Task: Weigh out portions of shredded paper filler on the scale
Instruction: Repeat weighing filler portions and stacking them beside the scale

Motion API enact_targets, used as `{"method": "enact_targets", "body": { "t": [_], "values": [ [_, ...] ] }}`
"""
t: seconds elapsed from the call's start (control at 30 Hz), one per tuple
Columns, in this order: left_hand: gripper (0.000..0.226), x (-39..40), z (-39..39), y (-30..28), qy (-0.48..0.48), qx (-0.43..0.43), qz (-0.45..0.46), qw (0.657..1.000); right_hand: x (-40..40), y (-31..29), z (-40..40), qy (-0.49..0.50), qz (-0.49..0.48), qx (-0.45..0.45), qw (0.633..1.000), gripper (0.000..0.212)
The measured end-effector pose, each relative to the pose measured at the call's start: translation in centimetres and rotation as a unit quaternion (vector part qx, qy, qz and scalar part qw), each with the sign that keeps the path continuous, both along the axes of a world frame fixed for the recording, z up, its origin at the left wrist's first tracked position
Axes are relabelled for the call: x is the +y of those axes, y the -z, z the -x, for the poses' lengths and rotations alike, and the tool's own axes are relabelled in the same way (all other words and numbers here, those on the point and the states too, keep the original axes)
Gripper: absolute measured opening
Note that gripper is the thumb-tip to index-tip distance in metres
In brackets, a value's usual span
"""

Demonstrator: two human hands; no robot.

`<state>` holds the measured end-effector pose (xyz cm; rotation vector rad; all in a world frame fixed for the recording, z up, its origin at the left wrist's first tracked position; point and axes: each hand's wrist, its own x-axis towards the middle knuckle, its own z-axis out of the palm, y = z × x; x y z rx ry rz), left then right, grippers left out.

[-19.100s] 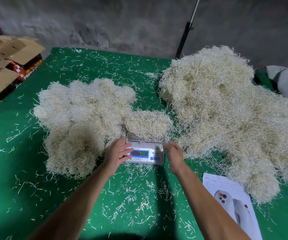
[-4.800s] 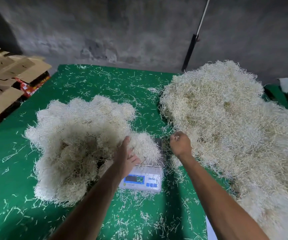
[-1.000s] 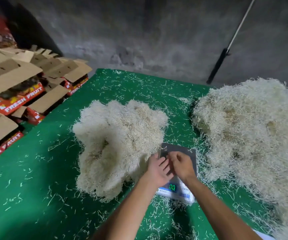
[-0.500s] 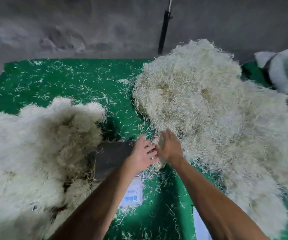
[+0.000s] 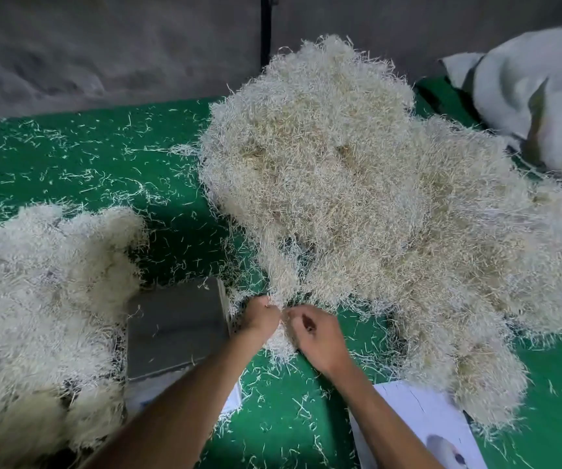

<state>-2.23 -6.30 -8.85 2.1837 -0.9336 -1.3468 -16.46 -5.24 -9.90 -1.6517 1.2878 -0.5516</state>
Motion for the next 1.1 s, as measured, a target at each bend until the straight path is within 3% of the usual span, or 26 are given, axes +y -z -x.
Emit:
{"method": "enact_targets", "body": {
  "t": [0.1, 0.17, 0.27, 0.33, 0.4, 0.47, 0.53, 0.6, 0.67, 0.73, 0.8, 0.9, 1.0, 1.07, 1.1],
  "values": [
    [0.050, 3.4, 0.6, 1.2, 0.044, -0.045, 0.014, 0.998, -2.8, -0.5, 1.4, 0.086, 0.114, 0.067, 0.987, 0.039],
    [0.052, 5.6, 1.0, 2.5, 0.032, 0.000, 0.011, 0.999, -4.1, -0.7, 0.4, 0.020, 0.133, 0.085, 0.987, 0.051],
    [0.048, 6.8, 1.4, 1.9, -0.169, 0.101, 0.029, 0.980, -2.7, 0.8, -3.0, -0.099, 0.109, 0.173, 0.974, 0.053],
    [0.042, 6.2, 0.6, -0.1, -0.282, 0.197, 0.012, 0.939, -0.4, 1.9, -5.1, -0.036, 0.057, 0.181, 0.981, 0.044],
    [0.050, 5.6, 0.0, -0.6, -0.292, 0.304, 0.046, 0.906, 1.6, 1.4, -6.2, 0.037, -0.011, 0.087, 0.995, 0.040],
    [0.036, 5.0, -0.5, -0.9, -0.217, 0.248, 0.055, 0.943, 2.3, 0.6, -5.8, -0.016, -0.029, 0.010, 0.999, 0.041],
    [0.032, 4.3, -0.6, -0.3, -0.207, 0.134, 0.026, 0.969, 1.4, -0.3, -3.8, -0.098, -0.012, 0.014, 0.995, 0.041],
    [0.041, 3.9, -0.2, 0.5, -0.253, 0.084, 0.004, 0.964, -0.9, -1.0, -1.4, -0.085, 0.036, 0.066, 0.994, 0.034],
    [0.047, 4.1, 0.4, 0.7, -0.284, 0.086, 0.008, 0.955, -3.1, -0.9, 0.8, 0.002, 0.143, 0.172, 0.975, 0.022],
    [0.056, 5.4, 1.2, 1.2, -0.281, 0.119, 0.001, 0.952, -4.1, 0.0, 1.8, -0.022, 0.179, 0.301, 0.937, 0.042],
    [0.077, 6.2, 1.4, 0.7, -0.280, 0.174, -0.025, 0.944, -3.8, 1.6, 1.6, -0.072, 0.137, 0.362, 0.919, 0.048],
    [0.082, 5.4, 0.5, -0.5, -0.259, 0.228, -0.035, 0.938, -2.0, 1.9, -0.3, 0.001, 0.076, 0.248, 0.966, 0.027],
    [0.069, 4.0, -0.5, -1.6, -0.205, 0.257, 0.053, 0.943, 0.0, 0.4, -2.9, -0.004, -0.063, 0.074, 0.995, 0.046],
    [0.042, 3.8, -1.1, -2.4, -0.147, 0.234, 0.084, 0.957, 1.4, -0.5, -3.5, -0.021, -0.069, -0.007, 0.997, 0.055],
    [0.029, 3.7, -1.4, -3.0, -0.126, 0.192, 0.093, 0.969, 1.8, -1.4, -3.3, -0.004, -0.051, -0.058, 0.997, 0.046]
  ]
}}
